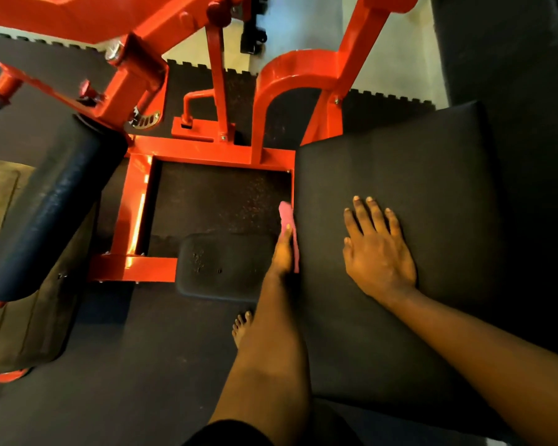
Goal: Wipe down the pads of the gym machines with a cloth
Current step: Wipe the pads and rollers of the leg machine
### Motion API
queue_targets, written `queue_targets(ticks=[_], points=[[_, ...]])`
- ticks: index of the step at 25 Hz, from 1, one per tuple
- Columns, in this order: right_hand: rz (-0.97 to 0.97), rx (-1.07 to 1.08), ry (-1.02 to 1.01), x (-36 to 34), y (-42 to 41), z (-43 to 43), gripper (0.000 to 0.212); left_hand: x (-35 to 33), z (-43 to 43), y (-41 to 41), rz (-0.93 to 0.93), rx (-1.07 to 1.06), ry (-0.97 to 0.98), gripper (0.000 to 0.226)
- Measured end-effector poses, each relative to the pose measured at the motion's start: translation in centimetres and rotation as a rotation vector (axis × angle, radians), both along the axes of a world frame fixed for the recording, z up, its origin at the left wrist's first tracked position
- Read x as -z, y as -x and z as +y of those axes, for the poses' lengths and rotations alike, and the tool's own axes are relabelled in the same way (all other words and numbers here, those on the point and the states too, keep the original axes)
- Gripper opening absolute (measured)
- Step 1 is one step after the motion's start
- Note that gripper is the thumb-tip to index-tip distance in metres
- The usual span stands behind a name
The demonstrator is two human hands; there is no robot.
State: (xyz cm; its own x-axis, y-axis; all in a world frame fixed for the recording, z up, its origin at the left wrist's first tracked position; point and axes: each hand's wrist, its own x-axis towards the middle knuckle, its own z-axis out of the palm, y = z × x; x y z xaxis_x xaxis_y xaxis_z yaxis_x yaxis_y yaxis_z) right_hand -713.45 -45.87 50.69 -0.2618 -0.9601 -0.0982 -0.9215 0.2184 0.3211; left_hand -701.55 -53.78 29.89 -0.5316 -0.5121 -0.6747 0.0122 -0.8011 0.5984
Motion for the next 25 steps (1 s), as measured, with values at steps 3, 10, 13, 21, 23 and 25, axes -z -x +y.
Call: queue_targets(ticks=[3,10,13,21,23,25], points=[[0.008,0.006,-0.024,-0.3,-0.1,-0.3,0.062,7.4,3.2,-0.4,0.05,0.027,-0.17,0.092],[-0.022,0.0,0.023,-1.4,0.8,-1.9,0.059,-9.3,-1.0,-1.1,-0.6,0.061,0.371,0.055],[-0.009,0.049,0.042,-2.0,3.4,-5.7,0.064,-13.6,-2.5,0.9,-0.567,-0.031,0.601,0.052],[0.005,0.098,0.003,-0.5,4.8,-7.9,0.071,-12.8,-2.6,1.1,-0.585,0.264,0.562,0.069],[0.009,0.105,0.008,-0.5,4.9,-8.1,0.073,-12.4,-6.6,3.1,-0.579,0.257,0.556,0.067],[0.007,0.113,0.003,-0.4,4.8,-8.1,0.073,-12.4,-10.5,4.7,-0.55,0.232,0.539,0.065]])
